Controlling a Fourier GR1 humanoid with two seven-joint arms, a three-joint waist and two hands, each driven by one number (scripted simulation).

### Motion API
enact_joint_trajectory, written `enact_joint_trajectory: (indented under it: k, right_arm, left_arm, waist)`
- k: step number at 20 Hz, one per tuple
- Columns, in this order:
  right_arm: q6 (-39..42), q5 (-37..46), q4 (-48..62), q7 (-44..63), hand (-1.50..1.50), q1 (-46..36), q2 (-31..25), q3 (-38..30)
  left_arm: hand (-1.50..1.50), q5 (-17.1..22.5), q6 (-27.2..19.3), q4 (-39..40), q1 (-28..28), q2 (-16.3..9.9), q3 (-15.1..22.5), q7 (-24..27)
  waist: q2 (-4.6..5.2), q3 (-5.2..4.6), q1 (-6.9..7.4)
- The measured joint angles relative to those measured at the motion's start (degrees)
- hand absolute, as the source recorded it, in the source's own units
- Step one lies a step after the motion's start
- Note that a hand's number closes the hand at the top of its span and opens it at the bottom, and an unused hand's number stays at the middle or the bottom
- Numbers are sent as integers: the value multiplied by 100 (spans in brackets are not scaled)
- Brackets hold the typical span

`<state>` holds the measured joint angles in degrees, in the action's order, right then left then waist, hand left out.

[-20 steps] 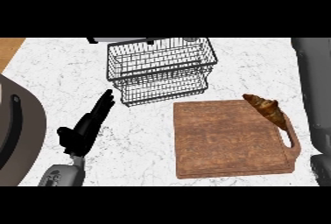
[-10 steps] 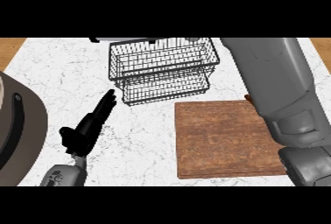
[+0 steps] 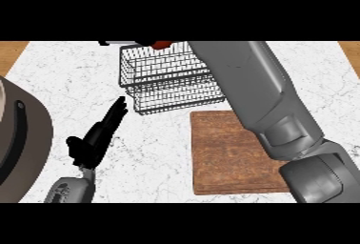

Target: Pick the bell pepper from the cutting board and place it in the tiered basket

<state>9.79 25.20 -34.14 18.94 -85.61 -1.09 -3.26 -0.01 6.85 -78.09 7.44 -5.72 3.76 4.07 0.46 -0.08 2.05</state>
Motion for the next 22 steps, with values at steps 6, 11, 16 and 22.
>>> enact_joint_trajectory:
  k: [6, 11, 16, 22]
  right_arm:
    - [-106, -637, 588, 86, 150, -187, 83, -130]
    - [-39, -1442, 994, 838, -150, -339, 101, -465]
    - [-300, -1969, 1109, 965, -150, -389, 106, -658]
    - [-1387, -1716, 908, 713, -150, -267, -112, -654]
  left_arm:
    - [0, -5, 40, 17, -10, -11, -22, 55]
    - [0, -29, 12, 92, 79, 19, -28, -6]
    - [0, -28, 46, 114, -11, -5, -66, 103]
    - [0, -44, 13, 156, 5, 21, -93, 117]
  waist:
    - [2, -1, 30]
    - [-13, -1, 30]
    - [-15, 1, -1]
    - [-23, 3, -93]
